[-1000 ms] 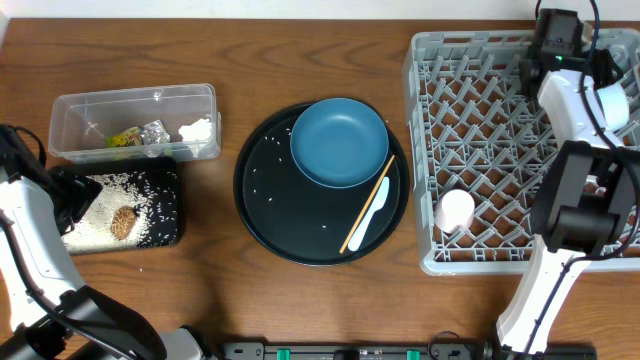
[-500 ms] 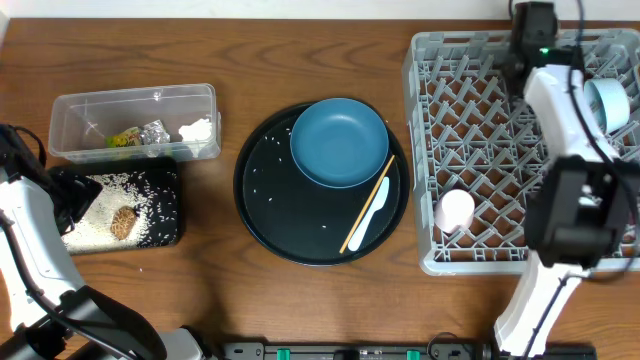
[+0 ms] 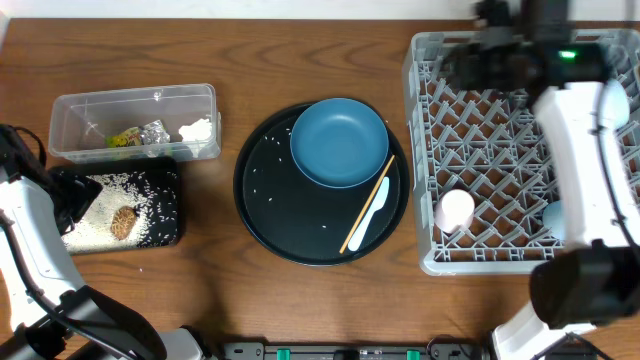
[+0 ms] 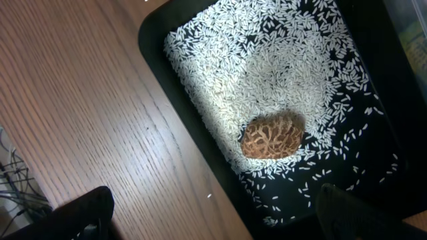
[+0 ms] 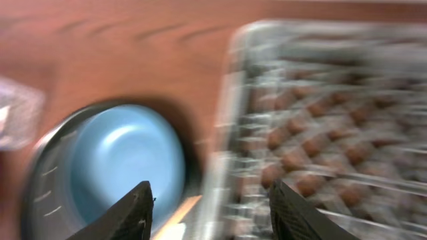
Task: Sort waste into correct bins and load items into the dishwasher rack
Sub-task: 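Move the right gripper left to the blue plate's rim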
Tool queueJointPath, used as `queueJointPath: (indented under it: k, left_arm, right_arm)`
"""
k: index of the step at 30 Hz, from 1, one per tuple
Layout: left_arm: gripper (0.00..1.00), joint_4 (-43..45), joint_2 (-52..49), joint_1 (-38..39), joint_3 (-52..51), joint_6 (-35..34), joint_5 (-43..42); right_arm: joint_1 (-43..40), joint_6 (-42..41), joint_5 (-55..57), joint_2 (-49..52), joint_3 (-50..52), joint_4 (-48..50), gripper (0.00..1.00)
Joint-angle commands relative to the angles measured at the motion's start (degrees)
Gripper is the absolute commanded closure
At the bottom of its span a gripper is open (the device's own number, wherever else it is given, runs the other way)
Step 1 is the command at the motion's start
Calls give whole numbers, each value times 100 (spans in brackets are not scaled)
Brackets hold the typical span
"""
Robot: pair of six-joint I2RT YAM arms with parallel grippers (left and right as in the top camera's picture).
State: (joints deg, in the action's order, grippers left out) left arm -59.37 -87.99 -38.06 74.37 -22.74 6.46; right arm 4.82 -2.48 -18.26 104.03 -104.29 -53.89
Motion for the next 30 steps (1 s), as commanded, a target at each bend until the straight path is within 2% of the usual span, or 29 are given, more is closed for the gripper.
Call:
queueJointPath:
  k: [1, 8, 13, 17, 21, 26, 30]
  left_arm:
    - [2, -15, 33, -17, 0, -33, 111]
    - [2, -15, 33, -17, 0, -33, 111]
    - [2, -15, 33, -17, 0, -33, 111]
    - [2, -15, 33, -17, 0, -33, 111]
    - [2, -13, 33, -17, 0, -33, 111]
    - [2, -15, 33, -17, 0, -33, 111]
    - [2, -15, 33, -17, 0, -33, 111]
  right_arm:
    - [623, -328, -531, 387, 94, 46, 50]
    - [1510, -328, 498, 1150, 98, 444, 47]
    - [1840, -245, 1207, 1578, 98, 894, 45]
    - [1969, 144, 1836, 1873, 98, 1038, 47]
    - [2011, 527, 1893, 2192, 98, 1060, 51]
    - [2011, 535, 1888, 2479, 98, 1056, 51]
    - [2035, 535, 1888, 2546, 98, 1058, 54]
